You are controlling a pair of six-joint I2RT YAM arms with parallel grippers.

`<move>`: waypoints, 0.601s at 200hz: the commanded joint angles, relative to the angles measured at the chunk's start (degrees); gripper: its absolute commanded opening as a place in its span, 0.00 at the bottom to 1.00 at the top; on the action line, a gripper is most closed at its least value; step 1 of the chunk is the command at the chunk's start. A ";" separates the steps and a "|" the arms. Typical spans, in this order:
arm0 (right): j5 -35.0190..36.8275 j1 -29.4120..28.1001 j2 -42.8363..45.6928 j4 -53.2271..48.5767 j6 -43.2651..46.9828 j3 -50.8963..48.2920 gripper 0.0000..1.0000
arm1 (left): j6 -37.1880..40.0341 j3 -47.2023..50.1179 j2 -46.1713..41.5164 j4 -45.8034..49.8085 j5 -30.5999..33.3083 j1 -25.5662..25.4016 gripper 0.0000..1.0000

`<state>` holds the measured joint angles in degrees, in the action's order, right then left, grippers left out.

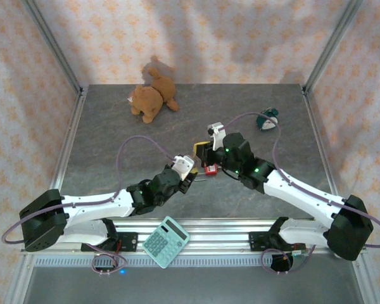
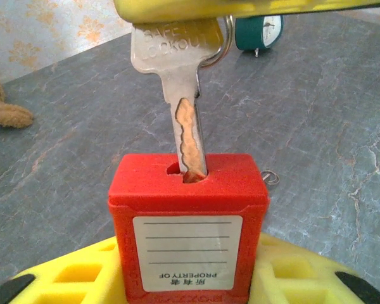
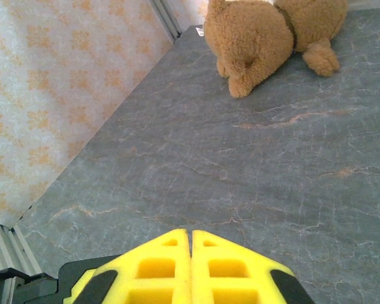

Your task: Unlock with the key

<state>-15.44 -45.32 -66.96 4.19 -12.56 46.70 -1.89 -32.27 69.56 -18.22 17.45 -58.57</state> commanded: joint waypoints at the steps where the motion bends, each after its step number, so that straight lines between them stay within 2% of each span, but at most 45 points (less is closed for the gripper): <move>1: -2.72 -1.29 -0.11 -3.43 1.23 -2.56 0.00 | -2.32 -1.35 -2.94 -5.79 4.76 0.33 0.39; 120: -7.71 -2.03 0.70 -2.68 1.84 -4.31 0.00 | -2.78 -2.36 -2.33 -5.60 3.65 0.59 0.37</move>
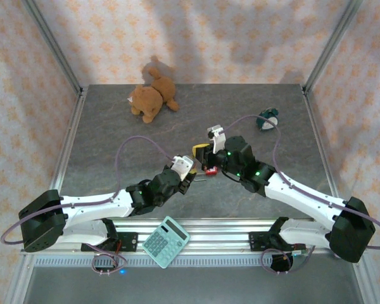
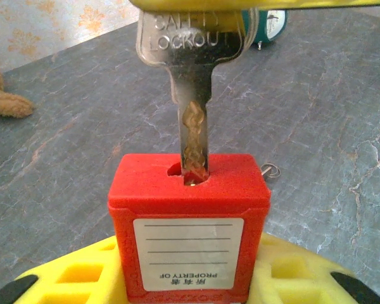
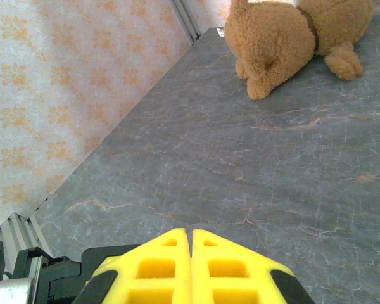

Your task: Unlock with the key

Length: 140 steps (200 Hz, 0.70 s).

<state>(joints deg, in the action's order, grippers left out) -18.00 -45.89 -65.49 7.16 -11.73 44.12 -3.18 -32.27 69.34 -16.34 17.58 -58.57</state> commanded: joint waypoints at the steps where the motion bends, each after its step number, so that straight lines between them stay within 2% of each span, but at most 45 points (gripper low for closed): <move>1: -5.18 -1.52 -0.81 -5.70 1.05 -1.70 0.00 | -1.48 -2.36 -2.11 -7.48 3.52 0.58 0.37; 69: -5.50 -2.54 -3.83 -5.91 1.14 -2.42 0.00 | -0.77 -2.36 -2.68 -8.26 3.60 0.64 0.36; 140: -5.35 -2.89 -3.11 -6.92 1.01 -3.60 0.00 | -2.02 -2.01 -3.68 -9.62 3.42 1.42 0.35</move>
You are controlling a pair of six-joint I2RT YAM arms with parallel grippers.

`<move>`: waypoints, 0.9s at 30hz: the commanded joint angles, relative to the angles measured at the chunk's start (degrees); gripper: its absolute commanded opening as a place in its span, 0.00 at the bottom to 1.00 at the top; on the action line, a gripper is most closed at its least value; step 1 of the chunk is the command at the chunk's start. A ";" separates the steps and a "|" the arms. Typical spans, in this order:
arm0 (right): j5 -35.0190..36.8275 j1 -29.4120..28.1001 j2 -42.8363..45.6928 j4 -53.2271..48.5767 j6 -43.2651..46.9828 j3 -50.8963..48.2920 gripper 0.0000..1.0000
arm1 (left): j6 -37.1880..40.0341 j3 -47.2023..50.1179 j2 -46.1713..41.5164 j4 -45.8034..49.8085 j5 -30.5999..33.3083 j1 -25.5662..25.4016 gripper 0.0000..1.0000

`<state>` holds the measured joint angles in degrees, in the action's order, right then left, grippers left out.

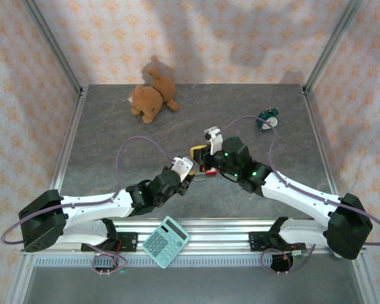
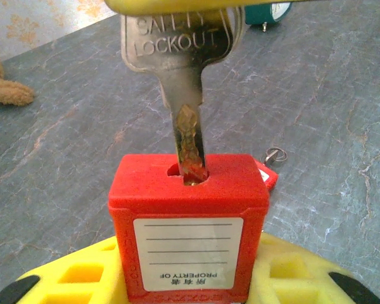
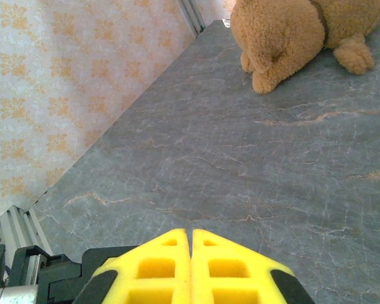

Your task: Unlock with the key

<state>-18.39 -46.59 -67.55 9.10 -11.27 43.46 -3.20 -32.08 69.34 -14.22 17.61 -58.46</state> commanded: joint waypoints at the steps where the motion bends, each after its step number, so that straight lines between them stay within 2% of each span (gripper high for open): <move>1: -4.93 -2.19 -1.03 -8.90 0.50 -2.94 0.00 | -1.95 -2.21 -3.73 -11.72 3.40 1.32 0.35; 10: -3.92 -2.37 -0.65 -9.93 0.38 -4.26 0.00 | -3.13 -1.41 -5.11 -12.07 2.76 2.27 0.34; 20: -4.05 -2.37 -2.68 -10.31 1.20 -1.88 0.00 | -1.30 -3.08 -3.69 -11.14 -0.71 2.08 0.33; 27: -5.87 -2.62 -3.31 -10.77 1.59 -2.58 0.00 | -1.17 -2.73 -5.27 -11.80 1.09 2.26 0.33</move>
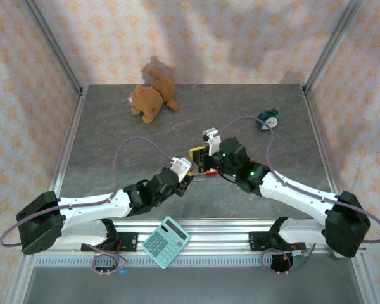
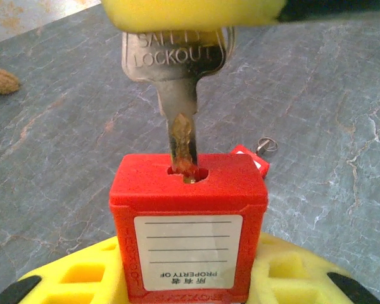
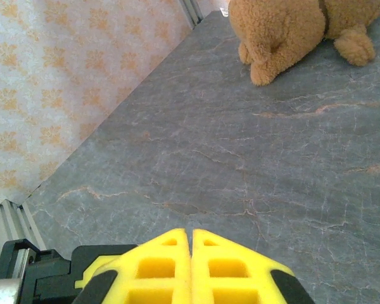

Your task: Unlock with the key

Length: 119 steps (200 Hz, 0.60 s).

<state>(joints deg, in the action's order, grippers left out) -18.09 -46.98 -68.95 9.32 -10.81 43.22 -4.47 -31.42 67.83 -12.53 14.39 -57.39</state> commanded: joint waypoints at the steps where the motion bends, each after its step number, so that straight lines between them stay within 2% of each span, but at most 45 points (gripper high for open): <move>1: -6.47 -2.47 -1.94 -10.95 1.23 -2.56 0.00 | 0.05 -3.47 -3.87 -13.41 4.41 1.31 0.33; 62: -8.54 -4.08 -4.70 -10.93 1.27 -3.67 0.00 | -0.22 -4.23 -4.47 -13.87 3.04 1.90 0.33; 119: -9.07 -4.17 -6.23 -10.43 -0.23 -5.24 0.00 | 0.78 -4.31 -6.54 -14.62 4.41 2.19 0.33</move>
<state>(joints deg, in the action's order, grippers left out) -19.07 -48.23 -71.57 11.31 -10.26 42.57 -4.49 -31.40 66.85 -9.32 14.17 -56.45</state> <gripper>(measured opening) 0.043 0.349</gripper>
